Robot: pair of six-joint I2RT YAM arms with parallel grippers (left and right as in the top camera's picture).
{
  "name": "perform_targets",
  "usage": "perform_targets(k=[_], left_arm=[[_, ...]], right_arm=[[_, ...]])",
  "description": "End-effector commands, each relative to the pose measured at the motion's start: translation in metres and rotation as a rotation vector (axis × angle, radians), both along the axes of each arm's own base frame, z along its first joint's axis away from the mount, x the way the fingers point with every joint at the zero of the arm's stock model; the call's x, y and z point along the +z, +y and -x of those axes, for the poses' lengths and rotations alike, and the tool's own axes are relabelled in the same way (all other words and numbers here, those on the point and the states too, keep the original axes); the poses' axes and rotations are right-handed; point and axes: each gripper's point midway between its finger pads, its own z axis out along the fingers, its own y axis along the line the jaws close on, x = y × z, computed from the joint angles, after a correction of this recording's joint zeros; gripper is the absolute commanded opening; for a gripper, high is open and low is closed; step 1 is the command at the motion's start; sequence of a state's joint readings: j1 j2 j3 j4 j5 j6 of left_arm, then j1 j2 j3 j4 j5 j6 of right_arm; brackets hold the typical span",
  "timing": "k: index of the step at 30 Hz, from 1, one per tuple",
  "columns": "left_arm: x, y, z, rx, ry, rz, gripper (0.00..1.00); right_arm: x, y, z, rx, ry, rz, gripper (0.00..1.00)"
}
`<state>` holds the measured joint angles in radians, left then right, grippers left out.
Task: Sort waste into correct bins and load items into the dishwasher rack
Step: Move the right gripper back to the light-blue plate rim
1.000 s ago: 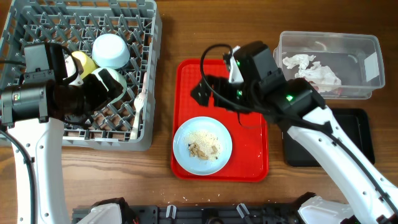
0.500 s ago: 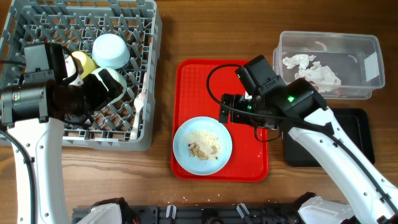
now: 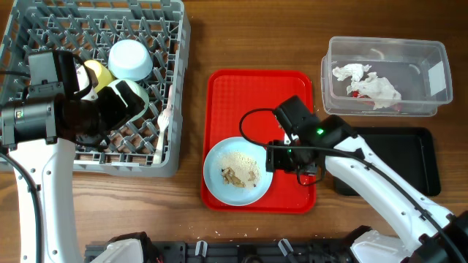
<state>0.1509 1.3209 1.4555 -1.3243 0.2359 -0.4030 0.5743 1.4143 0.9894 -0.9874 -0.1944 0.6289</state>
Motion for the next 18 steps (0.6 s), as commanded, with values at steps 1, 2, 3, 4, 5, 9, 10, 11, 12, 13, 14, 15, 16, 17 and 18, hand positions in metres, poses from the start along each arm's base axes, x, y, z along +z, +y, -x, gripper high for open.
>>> perform_targets(k=[1,2,3,4,5,9,10,11,12,13,14,15,16,17,18], left_arm=[[0.001,0.002,0.0,0.014,-0.005,0.0,1.0],[0.001,0.002,0.0,0.014,-0.005,0.0,1.0],[0.001,0.002,0.0,0.014,-0.005,0.0,1.0],[0.001,0.002,0.0,0.014,-0.005,0.0,1.0],[0.001,0.002,0.0,0.014,-0.005,0.0,1.0],[0.001,0.002,0.0,0.014,-0.005,0.0,1.0],[0.001,0.002,0.0,0.014,-0.005,0.0,1.0],[0.001,0.002,0.0,0.014,-0.005,0.0,1.0],[0.001,0.002,0.0,0.014,-0.005,0.0,1.0],[0.001,0.002,0.0,0.014,-0.005,0.0,1.0],[0.001,0.002,0.0,0.014,-0.005,0.0,1.0],[0.001,0.002,0.0,0.014,-0.005,0.0,1.0],[0.001,0.002,0.0,0.014,-0.005,0.0,1.0],[0.001,0.002,0.0,0.014,-0.005,0.0,1.0],[0.001,0.002,0.0,0.014,-0.005,0.0,1.0]], right_arm=[[-0.018,0.007,0.006,0.001,0.017,-0.049,0.61],[-0.024,0.008,0.003,-0.019,0.01,-0.056,0.59],[-0.027,0.008,0.001,-0.042,0.001,-0.059,0.53],[-0.031,0.01,-0.004,-0.076,-0.012,-0.066,0.48],[-0.034,0.011,-0.008,-0.094,-0.025,-0.076,0.43],[-0.049,0.012,-0.013,-0.162,-0.032,-0.081,0.34],[-0.053,0.012,-0.014,-0.172,-0.025,-0.078,0.33],[-0.058,0.013,-0.015,-0.173,-0.016,-0.073,0.31],[-0.062,0.013,-0.014,-0.174,-0.006,-0.064,0.31],[-0.067,0.012,-0.013,-0.174,0.007,-0.053,0.31],[-0.073,0.01,-0.012,-0.175,0.023,-0.037,0.31],[-0.079,0.008,-0.01,-0.177,0.037,-0.018,0.31],[-0.084,0.006,-0.01,-0.179,0.044,0.0,0.31],[-0.091,0.001,-0.009,-0.183,0.054,0.033,0.32],[-0.097,-0.004,-0.007,-0.187,0.062,0.064,0.32]])
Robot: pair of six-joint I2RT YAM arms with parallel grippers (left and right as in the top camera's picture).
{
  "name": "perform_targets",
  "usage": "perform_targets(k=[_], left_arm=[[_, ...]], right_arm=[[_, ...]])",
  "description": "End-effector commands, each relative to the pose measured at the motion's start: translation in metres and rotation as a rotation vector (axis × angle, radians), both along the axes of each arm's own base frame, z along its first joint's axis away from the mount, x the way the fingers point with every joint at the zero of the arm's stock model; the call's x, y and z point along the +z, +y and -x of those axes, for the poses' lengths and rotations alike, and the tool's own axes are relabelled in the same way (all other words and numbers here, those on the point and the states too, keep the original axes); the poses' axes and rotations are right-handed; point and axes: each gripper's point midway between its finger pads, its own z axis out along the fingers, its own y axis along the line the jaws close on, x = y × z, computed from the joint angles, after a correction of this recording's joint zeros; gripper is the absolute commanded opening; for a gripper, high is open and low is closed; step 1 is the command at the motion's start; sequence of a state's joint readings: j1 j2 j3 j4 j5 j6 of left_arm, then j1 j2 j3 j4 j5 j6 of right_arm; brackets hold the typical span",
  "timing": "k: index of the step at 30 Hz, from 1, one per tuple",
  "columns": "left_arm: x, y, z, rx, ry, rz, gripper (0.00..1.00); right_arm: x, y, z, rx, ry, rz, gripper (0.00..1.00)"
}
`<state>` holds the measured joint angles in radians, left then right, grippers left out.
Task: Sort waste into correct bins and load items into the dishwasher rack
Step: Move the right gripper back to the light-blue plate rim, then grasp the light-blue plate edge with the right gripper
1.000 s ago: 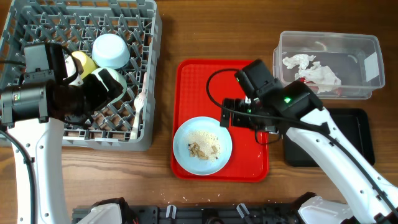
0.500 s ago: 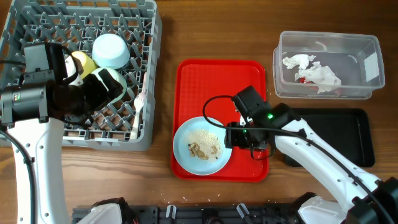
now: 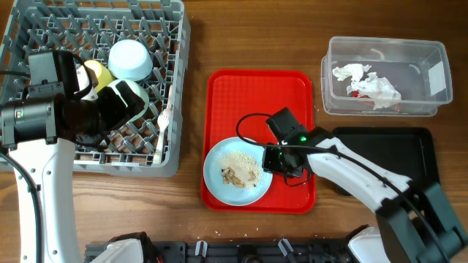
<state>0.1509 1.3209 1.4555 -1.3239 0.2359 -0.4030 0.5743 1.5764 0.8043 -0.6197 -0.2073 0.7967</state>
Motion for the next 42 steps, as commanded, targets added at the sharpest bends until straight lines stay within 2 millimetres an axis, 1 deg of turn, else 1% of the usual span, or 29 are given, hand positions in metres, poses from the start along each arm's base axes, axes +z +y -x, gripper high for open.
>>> perform_targets(k=[1,3,5,8,12,13,14,15,17,19,20,22,23,24,25,27,28,29,30,31,32,33,34,35,36,37,39,40,42], left_arm=[[0.001,0.002,0.0,0.014,-0.004,0.001,1.0],[0.001,0.002,0.0,0.014,-0.004,0.001,1.0],[0.001,0.002,0.0,0.014,-0.004,0.001,1.0],[0.001,0.002,0.0,0.014,-0.004,0.001,1.0],[0.001,0.002,0.0,0.014,-0.004,0.001,1.0],[0.001,0.002,0.0,0.014,-0.004,0.001,1.0],[0.001,0.002,0.0,0.014,-0.004,0.001,1.0],[0.001,0.002,0.001,0.014,-0.004,0.0,1.0],[0.001,0.002,0.0,0.014,-0.004,0.001,1.0],[0.001,0.002,0.0,0.014,-0.004,0.001,1.0],[0.001,0.002,0.001,0.014,-0.004,0.001,1.0],[0.001,0.002,0.0,0.014,-0.004,0.001,1.0],[0.001,0.002,0.0,0.014,-0.004,0.001,1.0],[0.001,0.002,0.0,0.014,-0.004,0.001,1.0],[0.001,0.002,0.0,0.014,-0.004,0.001,1.0],[0.001,0.002,0.0,0.014,-0.004,0.001,1.0],[0.001,0.002,0.0,0.014,-0.004,0.001,1.0],[0.001,0.002,0.001,0.014,-0.004,0.0,1.0],[0.001,0.002,0.0,0.014,-0.004,0.001,1.0],[0.001,0.002,0.0,0.014,-0.004,0.001,1.0],[0.001,0.002,0.0,0.014,-0.004,0.001,1.0],[0.001,0.002,0.0,0.014,-0.004,0.001,1.0],[0.001,0.002,0.0,0.014,-0.004,0.001,1.0],[0.001,0.002,0.0,0.014,-0.004,0.001,1.0],[0.001,0.002,0.0,0.014,-0.004,0.001,1.0],[0.001,0.002,0.0,0.014,-0.004,0.001,1.0],[0.001,0.002,0.0,0.014,-0.004,0.001,1.0],[0.001,0.002,0.0,0.014,-0.004,0.001,1.0],[0.001,0.002,0.0,0.014,-0.004,0.001,1.0]], right_arm=[[-0.024,-0.018,0.007,-0.026,0.047,0.107,0.32],[-0.03,-0.02,0.01,-0.025,0.07,0.126,0.31],[-0.032,-0.024,0.01,-0.035,0.074,0.145,0.29],[-0.028,-0.035,0.006,-0.068,0.077,0.169,0.27],[-0.02,-0.056,-0.005,-0.141,0.106,0.188,0.24],[-0.015,-0.064,-0.012,-0.154,0.108,0.189,0.23],[-0.011,-0.067,-0.017,-0.137,0.101,0.173,0.23],[-0.006,-0.067,-0.024,-0.111,0.09,0.151,0.25],[0.004,-0.074,-0.03,-0.1,0.083,0.162,0.28],[0.018,-0.085,-0.036,-0.107,0.083,0.199,0.28],[0.026,-0.085,-0.039,-0.094,0.078,0.199,0.28],[0.047,-0.084,-0.045,-0.076,0.078,0.202,0.28],[0.057,-0.08,-0.046,-0.073,0.085,0.187,0.28],[0.066,-0.072,-0.046,-0.062,0.094,0.146,0.28],[0.076,-0.052,-0.045,0.012,0.093,0.039,0.31],[0.089,-0.013,-0.038,0.14,0.086,-0.15,0.38],[0.092,-0.001,-0.036,0.182,0.077,-0.198,0.45],[0.094,0.012,-0.033,0.218,0.065,-0.227,0.59],[0.094,0.025,-0.03,0.255,0.051,-0.237,0.71],[0.094,0.034,-0.027,0.276,0.044,-0.24,0.74],[0.095,0.046,-0.023,0.304,0.031,-0.248,0.75],[0.098,0.06,-0.019,0.344,0.012,-0.276,0.73],[0.102,0.073,-0.017,0.374,-0.002,-0.317,0.64],[0.108,0.087,-0.013,0.383,0.0,-0.372,0.62],[0.111,0.093,-0.011,0.354,0.016,-0.393,0.7],[0.111,0.093,-0.013,0.312,0.026,-0.391,0.91],[0.11,0.094,-0.021,0.266,0.011,-0.377,1.0],[0.105,0.089,-0.025,0.235,-0.001,-0.331,1.0],[0.095,0.084,-0.026,0.238,-0.034,-0.245,0.99]])
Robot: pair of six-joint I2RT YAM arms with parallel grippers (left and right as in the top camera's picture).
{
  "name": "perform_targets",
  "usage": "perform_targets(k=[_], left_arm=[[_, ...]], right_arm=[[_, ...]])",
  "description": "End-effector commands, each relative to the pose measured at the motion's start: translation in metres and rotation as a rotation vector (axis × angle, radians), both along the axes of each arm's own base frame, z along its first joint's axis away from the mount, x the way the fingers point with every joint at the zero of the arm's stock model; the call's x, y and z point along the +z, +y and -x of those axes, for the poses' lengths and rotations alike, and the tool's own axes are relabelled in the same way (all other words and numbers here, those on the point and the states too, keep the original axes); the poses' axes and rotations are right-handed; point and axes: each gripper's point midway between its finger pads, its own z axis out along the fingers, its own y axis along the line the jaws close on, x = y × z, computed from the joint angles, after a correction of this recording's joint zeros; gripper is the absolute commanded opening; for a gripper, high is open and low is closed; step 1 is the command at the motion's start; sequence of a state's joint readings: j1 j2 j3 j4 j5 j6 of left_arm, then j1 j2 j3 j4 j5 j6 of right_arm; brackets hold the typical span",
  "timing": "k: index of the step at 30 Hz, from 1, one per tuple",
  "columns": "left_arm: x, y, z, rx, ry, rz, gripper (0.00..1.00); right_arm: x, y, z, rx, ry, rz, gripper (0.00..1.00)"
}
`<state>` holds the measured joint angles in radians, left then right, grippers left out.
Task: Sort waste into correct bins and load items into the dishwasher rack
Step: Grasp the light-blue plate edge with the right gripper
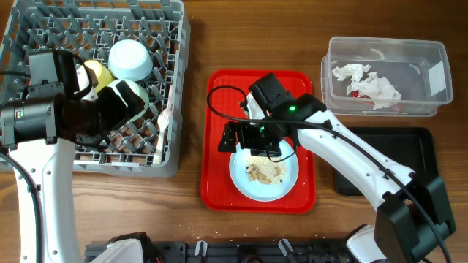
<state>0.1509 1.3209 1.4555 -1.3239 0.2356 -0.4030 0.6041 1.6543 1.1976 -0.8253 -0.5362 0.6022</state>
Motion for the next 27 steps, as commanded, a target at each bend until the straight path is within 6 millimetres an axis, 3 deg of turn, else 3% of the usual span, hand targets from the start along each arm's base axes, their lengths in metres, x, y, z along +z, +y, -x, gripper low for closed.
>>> perform_targets(k=[1,3,4,5,6,11,14,16,17,21,27], left_arm=[[0.001,0.002,0.0,0.014,-0.005,0.001,1.0],[0.001,0.002,0.0,0.014,-0.005,0.001,1.0],[0.001,0.002,0.0,0.014,-0.005,0.001,1.0],[0.001,0.002,0.0,0.014,-0.005,0.001,1.0],[0.001,0.002,0.0,0.014,-0.005,0.001,1.0],[0.001,0.002,0.001,0.014,-0.004,0.001,1.0],[0.001,0.002,0.0,0.014,-0.005,0.001,1.0],[0.001,0.002,0.0,0.014,-0.005,0.001,1.0],[0.001,0.002,0.0,0.014,-0.005,0.001,1.0],[0.001,0.002,0.001,0.014,-0.004,0.001,1.0],[0.001,0.002,0.0,0.014,-0.005,0.001,1.0]], right_arm=[[-0.008,-0.005,-0.002,-0.059,-0.063,0.124,0.98],[-0.015,0.001,0.005,-0.045,-0.114,0.185,0.93],[-0.018,0.006,0.009,-0.044,-0.145,0.221,0.86],[-0.021,0.009,0.012,-0.056,-0.17,0.258,0.72],[-0.025,0.011,0.015,-0.084,-0.193,0.304,0.68],[-0.055,0.007,0.024,-0.166,-0.205,0.462,0.68],[-0.074,0.011,0.03,-0.144,-0.152,0.477,0.67],[-0.079,0.018,0.034,-0.13,-0.119,0.452,0.73],[-0.08,0.019,0.035,-0.127,-0.112,0.448,0.71],[-0.089,0.019,0.032,-0.127,-0.142,0.479,0.46],[-0.114,0.016,0.039,-0.099,-0.113,0.539,0.4]])
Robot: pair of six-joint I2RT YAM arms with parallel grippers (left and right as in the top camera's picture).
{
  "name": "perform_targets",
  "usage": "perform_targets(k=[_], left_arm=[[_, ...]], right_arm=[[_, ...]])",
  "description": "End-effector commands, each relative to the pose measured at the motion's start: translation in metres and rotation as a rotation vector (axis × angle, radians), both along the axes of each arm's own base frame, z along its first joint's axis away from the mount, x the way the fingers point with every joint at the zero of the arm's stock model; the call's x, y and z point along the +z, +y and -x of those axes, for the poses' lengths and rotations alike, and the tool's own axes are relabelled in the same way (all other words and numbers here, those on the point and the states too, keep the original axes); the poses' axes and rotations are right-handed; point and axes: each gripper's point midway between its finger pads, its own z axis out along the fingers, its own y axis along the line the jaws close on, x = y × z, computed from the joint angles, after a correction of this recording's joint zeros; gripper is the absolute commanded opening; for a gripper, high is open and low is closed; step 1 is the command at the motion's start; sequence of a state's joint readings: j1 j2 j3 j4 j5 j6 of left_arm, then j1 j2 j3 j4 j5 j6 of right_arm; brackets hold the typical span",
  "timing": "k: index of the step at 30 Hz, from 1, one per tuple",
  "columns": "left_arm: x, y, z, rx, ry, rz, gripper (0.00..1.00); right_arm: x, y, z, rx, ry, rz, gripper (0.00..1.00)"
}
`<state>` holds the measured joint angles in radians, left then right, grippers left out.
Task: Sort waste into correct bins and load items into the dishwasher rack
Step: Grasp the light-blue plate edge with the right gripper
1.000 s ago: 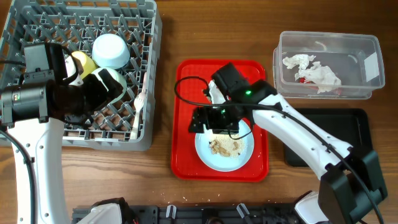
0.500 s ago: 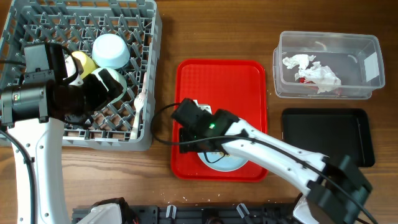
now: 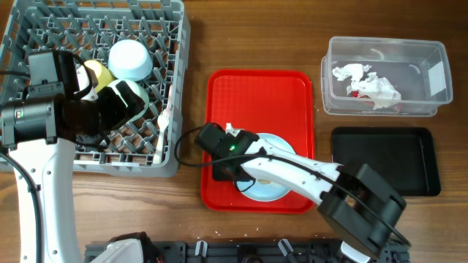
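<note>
A red tray point(image 3: 259, 91) lies mid-table. On its near half sits a pale blue plate point(image 3: 274, 191), mostly covered by my right arm, so the food on it is hidden. My right gripper point(image 3: 223, 169) reaches across to the tray's left edge, just left of the plate; how its fingers stand is not visible. The grey dishwasher rack point(image 3: 44, 33) at the far left holds a white bowl point(image 3: 130, 58) and a yellow cup point(image 3: 96, 71). My left gripper point(image 3: 123, 102) hangs over the rack beside a pale cup; its jaws cannot be made out.
A white utensil point(image 3: 162, 124) lies along the rack's right rim. At the far right a clear bin point(image 3: 431, 55) holds crumpled paper point(image 3: 369, 82). A black bin point(image 3: 384, 161) stands in front of it. Bare wood separates rack, tray and bins.
My right arm has swung lower and further left: the gripper was over the tray's middle above the plate and is now at the tray's left edge, covering most of the plate. The left arm is unchanged.
The plate with crumbs sat at the tray's near left, my right gripper at its right rim. Then the gripper was closer in on that rim. Later the plate lay further right, the gripper above it. Now the gripper is left of the plate.
</note>
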<state>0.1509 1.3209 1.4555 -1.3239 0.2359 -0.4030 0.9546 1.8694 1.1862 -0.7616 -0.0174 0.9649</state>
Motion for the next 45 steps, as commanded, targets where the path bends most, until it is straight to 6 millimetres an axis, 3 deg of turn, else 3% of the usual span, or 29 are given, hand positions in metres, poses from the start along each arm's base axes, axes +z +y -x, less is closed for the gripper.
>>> perform_targets(k=[1,5,7,8,9,16,26,31,37,45], left_arm=[[0.001,0.002,0.0,0.014,-0.004,0.001,1.0],[0.001,0.002,0.0,0.014,-0.004,0.001,1.0],[0.001,0.002,0.0,0.014,-0.004,0.001,1.0],[0.001,0.002,0.0,0.014,-0.004,0.001,1.0],[0.001,0.002,0.0,0.014,-0.004,0.001,1.0],[0.001,0.002,0.0,0.014,-0.004,0.001,1.0],[0.001,0.002,0.0,0.014,-0.004,0.001,1.0],[0.001,0.002,0.0,0.014,-0.004,0.001,1.0],[0.001,0.002,0.0,0.014,-0.004,0.001,1.0],[0.001,0.002,0.001,0.014,-0.004,0.0,1.0]], right_arm=[[-0.021,-0.004,0.004,0.009,0.013,0.061,0.34],[-0.024,-0.002,0.007,0.02,0.014,0.063,0.3],[-0.024,-0.002,0.007,0.021,0.012,0.066,0.17],[-0.024,-0.002,0.007,0.027,0.012,0.068,0.06],[-0.024,-0.003,0.007,0.038,0.012,0.069,0.04],[-0.02,-0.011,0.007,0.073,0.008,0.118,0.04],[-0.011,-0.044,0.001,0.096,-0.033,0.286,0.04],[-0.004,-0.042,-0.004,0.118,-0.046,0.293,0.04],[0.016,-0.054,-0.013,0.091,-0.09,0.379,0.04],[0.02,-0.065,-0.012,0.053,-0.091,0.43,0.04]])
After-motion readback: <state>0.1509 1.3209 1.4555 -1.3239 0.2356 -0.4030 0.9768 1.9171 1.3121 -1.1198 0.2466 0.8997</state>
